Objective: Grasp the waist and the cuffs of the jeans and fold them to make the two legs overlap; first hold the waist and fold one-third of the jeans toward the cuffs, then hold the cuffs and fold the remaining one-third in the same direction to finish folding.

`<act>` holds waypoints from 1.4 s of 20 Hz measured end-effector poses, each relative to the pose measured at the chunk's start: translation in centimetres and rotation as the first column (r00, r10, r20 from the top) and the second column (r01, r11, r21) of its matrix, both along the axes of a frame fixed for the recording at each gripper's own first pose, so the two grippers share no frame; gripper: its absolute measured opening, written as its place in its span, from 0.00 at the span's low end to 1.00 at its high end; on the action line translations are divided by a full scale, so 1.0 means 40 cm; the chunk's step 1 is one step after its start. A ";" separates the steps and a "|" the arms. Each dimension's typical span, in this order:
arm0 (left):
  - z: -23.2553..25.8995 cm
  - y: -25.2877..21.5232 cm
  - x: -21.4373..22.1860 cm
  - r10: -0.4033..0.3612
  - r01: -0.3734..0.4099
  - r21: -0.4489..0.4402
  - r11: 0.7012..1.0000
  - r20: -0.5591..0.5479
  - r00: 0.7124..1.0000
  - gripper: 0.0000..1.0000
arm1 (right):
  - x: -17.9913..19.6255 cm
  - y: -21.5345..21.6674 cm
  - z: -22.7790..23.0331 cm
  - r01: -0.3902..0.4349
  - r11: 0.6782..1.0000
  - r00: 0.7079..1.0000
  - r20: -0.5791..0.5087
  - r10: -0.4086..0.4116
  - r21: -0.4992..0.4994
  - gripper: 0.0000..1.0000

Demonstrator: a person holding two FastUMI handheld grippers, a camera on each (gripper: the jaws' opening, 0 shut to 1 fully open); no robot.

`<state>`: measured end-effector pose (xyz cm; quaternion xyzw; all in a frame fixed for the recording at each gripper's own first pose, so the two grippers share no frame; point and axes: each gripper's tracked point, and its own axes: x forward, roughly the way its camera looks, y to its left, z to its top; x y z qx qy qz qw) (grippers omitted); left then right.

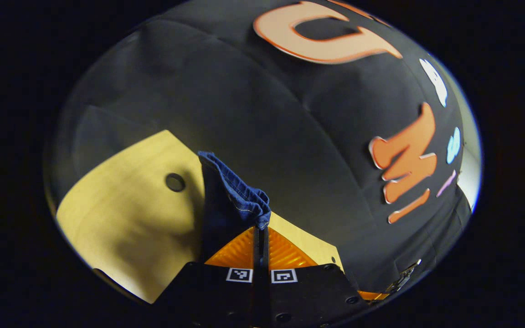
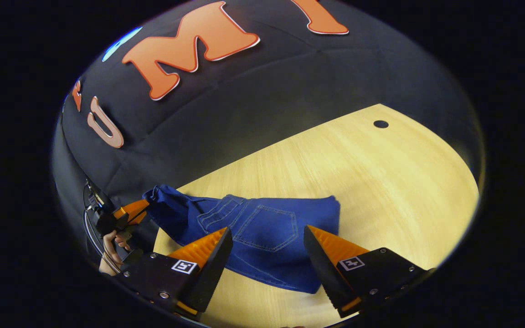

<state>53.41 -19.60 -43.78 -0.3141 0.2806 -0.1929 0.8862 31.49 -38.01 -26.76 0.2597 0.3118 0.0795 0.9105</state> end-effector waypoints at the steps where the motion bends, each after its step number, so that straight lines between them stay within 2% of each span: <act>1: 0.010 -0.071 -0.027 -0.045 0.045 0.030 0.999 0.017 0.999 0.01 | -0.002 -0.032 0.006 -0.003 1.000 1.000 0.007 0.003 -0.005 0.97; 4: 0.068 -0.264 -0.110 -0.171 0.163 0.118 0.980 0.063 0.983 0.00 | -0.009 -0.123 0.023 0.005 1.000 1.000 0.030 -0.005 -0.008 0.97; 9: 0.118 -0.549 -0.265 -0.370 0.349 0.205 0.915 0.077 0.926 0.00 | -0.046 -0.271 0.018 0.035 0.999 0.999 0.041 -0.036 0.024 0.97; 13: 0.030 -0.676 -0.386 -0.501 0.464 0.356 0.811 0.014 0.865 0.01 | -0.075 -0.361 -0.015 0.052 0.998 0.998 0.024 -0.053 0.044 0.97; 17: -0.109 -0.732 -0.485 -0.546 0.525 0.434 0.732 -0.087 0.833 0.00 | -0.093 -0.393 -0.045 0.035 0.998 0.999 0.011 -0.036 0.044 0.97; 19: -0.189 -0.759 -0.517 -0.559 0.535 0.511 0.673 -0.122 0.820 0.01 | -0.103 -0.402 -0.064 0.016 1.000 1.000 0.004 -0.016 0.023 0.97; 20: -0.243 -0.765 -0.524 -0.556 0.532 0.570 0.626 -0.153 0.817 0.01 | -0.108 -0.410 -0.074 0.007 1.000 1.000 -0.001 -0.007 0.013 0.97; 22: -0.329 -0.747 -0.530 -0.538 0.526 0.677 0.514 -0.223 0.813 0.00 | -0.107 -0.419 -0.084 -0.006 1.000 1.000 -0.006 0.006 0.003 0.97; 23: -0.343 -0.745 -0.526 -0.543 0.522 0.708 0.476 -0.230 0.808 0.01 | -0.106 -0.423 -0.085 -0.009 1.000 1.000 -0.005 0.009 0.002 0.97; 24: -0.356 -0.755 -0.545 -0.553 0.519 0.718 0.463 -0.223 0.803 0.04 | -0.106 -0.425 -0.086 -0.013 1.000 1.000 -0.005 0.013 0.003 0.97; 26: -0.338 -0.767 -0.531 -0.559 0.503 0.717 0.482 -0.191 0.807 0.42 | -0.105 -0.430 -0.092 -0.020 1.000 1.000 -0.012 0.020 0.001 0.97; 28: -0.320 -0.770 -0.527 -0.527 0.479 0.705 0.524 -0.174 0.832 0.80 | -0.102 -0.440 -0.099 -0.018 1.000 1.000 -0.023 0.018 -0.003 0.97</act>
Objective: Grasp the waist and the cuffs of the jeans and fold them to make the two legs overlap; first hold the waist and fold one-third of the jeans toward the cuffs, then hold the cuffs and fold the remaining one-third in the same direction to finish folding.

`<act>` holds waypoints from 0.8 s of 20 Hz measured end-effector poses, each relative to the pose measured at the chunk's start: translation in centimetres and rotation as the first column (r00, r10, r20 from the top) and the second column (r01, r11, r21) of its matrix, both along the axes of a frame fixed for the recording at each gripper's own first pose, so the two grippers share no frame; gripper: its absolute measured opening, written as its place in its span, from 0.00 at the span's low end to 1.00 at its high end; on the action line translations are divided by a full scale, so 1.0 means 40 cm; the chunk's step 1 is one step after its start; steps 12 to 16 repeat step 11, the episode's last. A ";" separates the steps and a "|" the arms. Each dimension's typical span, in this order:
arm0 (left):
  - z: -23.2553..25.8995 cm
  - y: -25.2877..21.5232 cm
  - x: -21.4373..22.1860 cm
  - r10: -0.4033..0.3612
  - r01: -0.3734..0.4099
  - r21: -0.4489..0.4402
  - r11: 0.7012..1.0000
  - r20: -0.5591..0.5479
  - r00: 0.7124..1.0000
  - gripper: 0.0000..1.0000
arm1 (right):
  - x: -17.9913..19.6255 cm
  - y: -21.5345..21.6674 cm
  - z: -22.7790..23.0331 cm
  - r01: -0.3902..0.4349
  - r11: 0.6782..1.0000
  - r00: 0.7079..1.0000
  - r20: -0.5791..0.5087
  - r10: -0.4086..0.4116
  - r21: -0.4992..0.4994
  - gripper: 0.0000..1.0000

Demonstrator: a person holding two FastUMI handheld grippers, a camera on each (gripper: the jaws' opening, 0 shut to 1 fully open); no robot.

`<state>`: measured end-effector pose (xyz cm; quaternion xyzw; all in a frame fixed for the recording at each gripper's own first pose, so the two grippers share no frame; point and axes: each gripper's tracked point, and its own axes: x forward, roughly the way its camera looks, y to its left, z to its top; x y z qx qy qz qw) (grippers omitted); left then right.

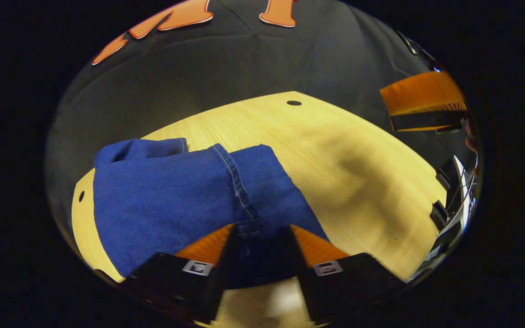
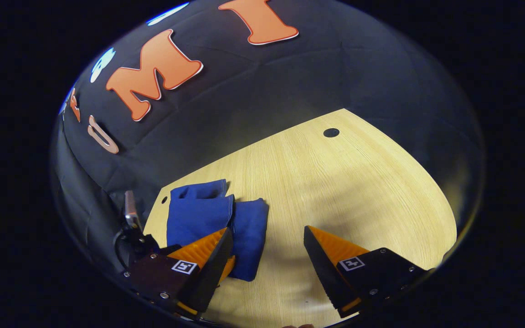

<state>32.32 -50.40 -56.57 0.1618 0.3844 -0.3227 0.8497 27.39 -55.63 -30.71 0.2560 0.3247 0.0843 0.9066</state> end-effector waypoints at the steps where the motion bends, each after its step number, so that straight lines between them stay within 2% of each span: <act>1: 0.010 0.007 -0.004 0.031 -0.032 -0.013 0.999 -0.009 0.999 0.99 | 0.000 -0.001 -0.001 0.006 1.000 1.000 -0.005 -0.006 0.000 0.97; 4: 0.076 0.063 -0.002 0.111 -0.111 -0.068 0.991 -0.002 0.994 0.98 | 0.008 0.003 0.001 0.028 1.000 1.000 -0.009 -0.028 -0.006 0.97; 7: 0.206 0.149 0.032 0.184 -0.172 -0.132 0.976 0.082 0.980 0.99 | 0.017 0.027 0.015 0.052 0.998 0.999 0.017 -0.052 -0.039 0.97; 9: 0.337 0.227 0.050 0.260 -0.227 -0.190 0.955 0.168 0.951 0.99 | 0.019 0.042 0.039 0.081 0.993 0.996 0.044 -0.078 -0.080 0.97; 11: 0.452 0.298 0.066 0.361 -0.294 -0.271 0.917 0.244 0.900 0.98 | 0.026 0.059 0.091 0.110 0.987 0.988 0.118 -0.096 -0.117 0.97; 16: 0.452 0.298 0.066 0.361 -0.294 -0.271 0.917 0.244 0.900 0.98 | 0.026 0.059 0.091 0.110 0.987 0.988 0.118 -0.096 -0.117 0.97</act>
